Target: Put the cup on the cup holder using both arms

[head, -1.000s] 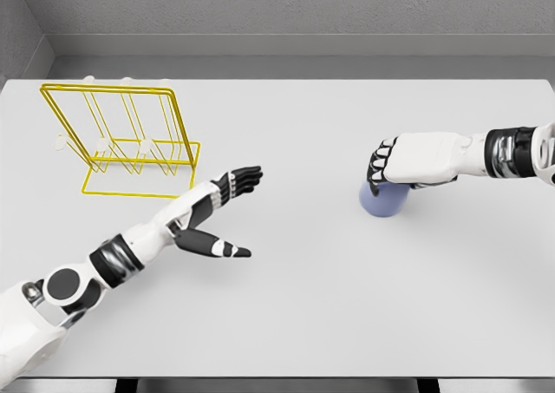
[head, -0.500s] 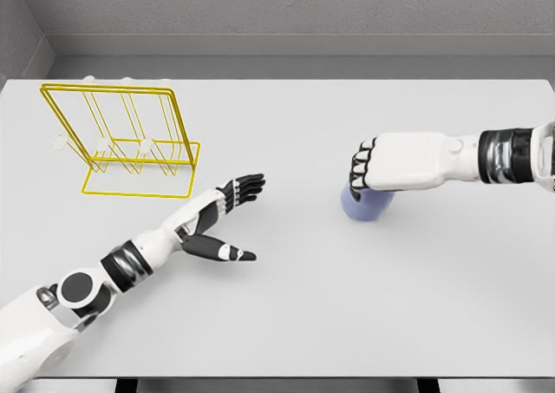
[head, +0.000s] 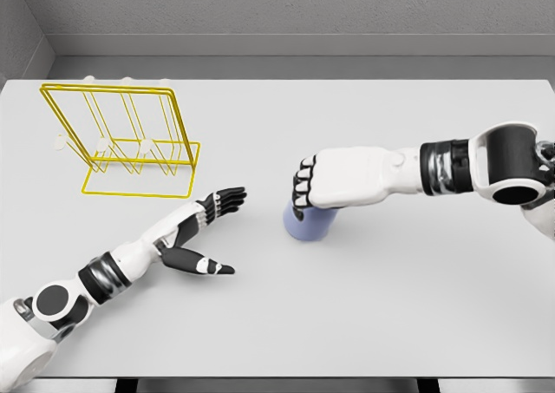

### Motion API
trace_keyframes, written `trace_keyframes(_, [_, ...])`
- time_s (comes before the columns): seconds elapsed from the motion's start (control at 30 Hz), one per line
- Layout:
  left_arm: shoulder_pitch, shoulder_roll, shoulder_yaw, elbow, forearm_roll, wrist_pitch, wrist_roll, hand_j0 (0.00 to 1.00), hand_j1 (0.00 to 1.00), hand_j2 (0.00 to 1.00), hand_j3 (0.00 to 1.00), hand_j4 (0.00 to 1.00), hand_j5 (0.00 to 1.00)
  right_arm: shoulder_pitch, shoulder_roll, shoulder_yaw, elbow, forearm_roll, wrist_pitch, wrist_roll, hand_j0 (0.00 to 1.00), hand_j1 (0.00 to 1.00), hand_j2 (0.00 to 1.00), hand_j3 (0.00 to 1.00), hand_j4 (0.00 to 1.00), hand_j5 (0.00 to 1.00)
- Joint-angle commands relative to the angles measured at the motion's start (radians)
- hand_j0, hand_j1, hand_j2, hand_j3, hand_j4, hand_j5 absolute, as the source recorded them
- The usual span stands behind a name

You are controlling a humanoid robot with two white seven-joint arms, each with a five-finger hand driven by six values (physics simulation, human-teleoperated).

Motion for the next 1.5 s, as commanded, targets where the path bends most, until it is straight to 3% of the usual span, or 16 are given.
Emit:
trace_keyframes(0.0, [0.000,-0.001,0.001,0.013,0.006,0.000,0.000,1.00,1.00,1.00,1.00,1.00,1.00,0.000,0.017,0.013,0.000,-0.005,0.003,-0.001,0.58,0.58,0.58,0.58,0.58,0.58])
trace_keyframes(0.37, [-0.002,-0.008,0.017,0.053,0.007,0.000,0.000,1.00,1.00,1.00,1.00,1.00,1.00,-0.002,0.048,0.036,0.000,-0.003,0.003,-0.001,0.62,0.62,0.62,0.62,0.62,0.62])
trace_keyframes(0.4, [-0.002,-0.010,0.017,0.055,0.007,0.001,0.000,1.00,1.00,1.00,1.00,1.00,1.00,-0.002,0.048,0.036,0.000,-0.002,0.003,-0.001,0.75,0.75,0.75,0.75,0.75,0.75])
trace_keyframes(0.43, [-0.002,-0.011,0.017,0.060,0.009,0.001,0.000,1.00,1.00,1.00,1.00,1.00,1.00,0.000,0.046,0.036,0.000,-0.002,0.003,-0.001,1.00,1.00,1.00,1.00,1.00,1.00])
trace_keyframes(0.6, [-0.002,-0.015,0.017,0.064,0.007,0.003,0.000,1.00,1.00,1.00,1.00,1.00,1.00,0.002,0.042,0.020,0.001,-0.005,0.003,-0.001,1.00,1.00,1.00,1.00,1.00,1.00])
trace_keyframes(0.7, [-0.002,-0.021,0.018,0.064,0.007,0.003,0.000,1.00,1.00,1.00,1.00,1.00,1.00,0.006,0.017,-0.099,0.001,-0.042,0.003,-0.001,1.00,1.00,1.00,1.00,1.00,1.00])
trace_keyframes(0.8, [-0.002,-0.022,0.018,0.073,0.007,0.003,0.000,1.00,1.00,1.00,1.00,1.00,1.00,0.067,-0.020,-0.362,0.003,-0.200,0.003,-0.001,1.00,1.00,1.00,1.00,1.00,1.00])
trace_keyframes(0.87, [-0.003,-0.024,0.020,0.081,0.007,0.003,0.000,1.00,1.00,1.00,1.00,1.00,1.00,0.159,-0.046,-0.524,0.018,-0.249,0.003,-0.001,1.00,1.00,1.00,1.00,1.00,1.00])
trace_keyframes(0.97, [-0.011,-0.036,0.020,0.081,0.007,0.003,0.000,1.00,1.00,1.00,1.00,1.00,1.00,0.354,-0.046,-0.799,0.040,-0.266,0.003,-0.001,1.00,1.00,1.00,1.00,1.00,1.00])
trace_keyframes(1.1, [-0.014,-0.048,0.018,0.076,0.006,0.006,-0.002,1.00,1.00,1.00,1.00,1.00,1.00,0.466,-0.033,-0.836,0.043,-0.293,0.003,-0.001,1.00,1.00,1.00,1.00,1.00,1.00])
trace_keyframes(1.2, [-0.023,-0.056,0.018,0.075,0.004,0.006,0.000,1.00,1.00,1.00,1.00,1.00,1.00,0.540,0.028,-0.891,0.066,-0.286,0.003,-0.001,1.00,1.00,1.00,1.00,1.00,1.00])
trace_keyframes(1.37, [-0.032,-0.068,0.017,0.072,0.003,0.006,0.000,1.00,1.00,1.00,1.00,1.00,1.00,0.552,0.030,-0.914,0.156,-0.286,0.003,-0.001,1.00,1.00,1.00,1.00,1.00,1.00])
trace_keyframes(1.47, [-0.037,-0.087,0.015,0.070,-0.002,0.010,-0.002,1.00,1.00,1.00,1.00,1.00,1.00,0.552,0.030,-0.923,0.169,-0.286,0.003,-0.001,1.00,1.00,1.00,1.00,1.00,1.00])
